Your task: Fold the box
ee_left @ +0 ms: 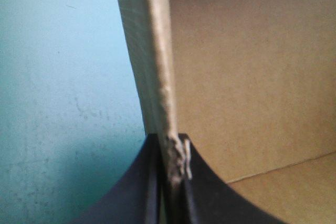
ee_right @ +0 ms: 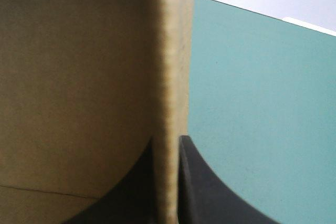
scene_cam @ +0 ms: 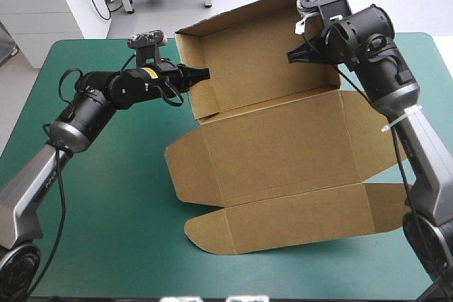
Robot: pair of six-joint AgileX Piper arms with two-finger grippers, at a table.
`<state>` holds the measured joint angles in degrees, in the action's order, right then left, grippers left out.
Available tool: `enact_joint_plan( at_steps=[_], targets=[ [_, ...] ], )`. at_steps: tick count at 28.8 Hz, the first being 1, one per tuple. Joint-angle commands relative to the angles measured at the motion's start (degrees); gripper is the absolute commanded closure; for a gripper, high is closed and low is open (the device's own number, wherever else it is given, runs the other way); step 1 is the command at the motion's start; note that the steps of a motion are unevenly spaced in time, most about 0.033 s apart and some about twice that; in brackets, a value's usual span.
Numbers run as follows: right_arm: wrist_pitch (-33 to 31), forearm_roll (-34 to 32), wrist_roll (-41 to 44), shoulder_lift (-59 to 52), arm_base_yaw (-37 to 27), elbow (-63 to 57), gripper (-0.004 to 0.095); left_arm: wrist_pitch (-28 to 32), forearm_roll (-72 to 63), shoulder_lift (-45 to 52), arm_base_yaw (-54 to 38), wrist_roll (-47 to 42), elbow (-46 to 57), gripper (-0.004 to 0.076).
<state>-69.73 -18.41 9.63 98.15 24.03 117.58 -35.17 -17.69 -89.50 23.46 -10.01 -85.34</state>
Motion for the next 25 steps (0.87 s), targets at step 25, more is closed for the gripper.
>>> enact_joint_plan(
  at_steps=[25],
  targets=[
    [-1.69, 27.05, -5.47, 7.79, -9.31, -17.76, 0.0910, -38.71, 7.59, -21.45, -1.61, -3.32, -22.97, 0.0731]
  ],
)
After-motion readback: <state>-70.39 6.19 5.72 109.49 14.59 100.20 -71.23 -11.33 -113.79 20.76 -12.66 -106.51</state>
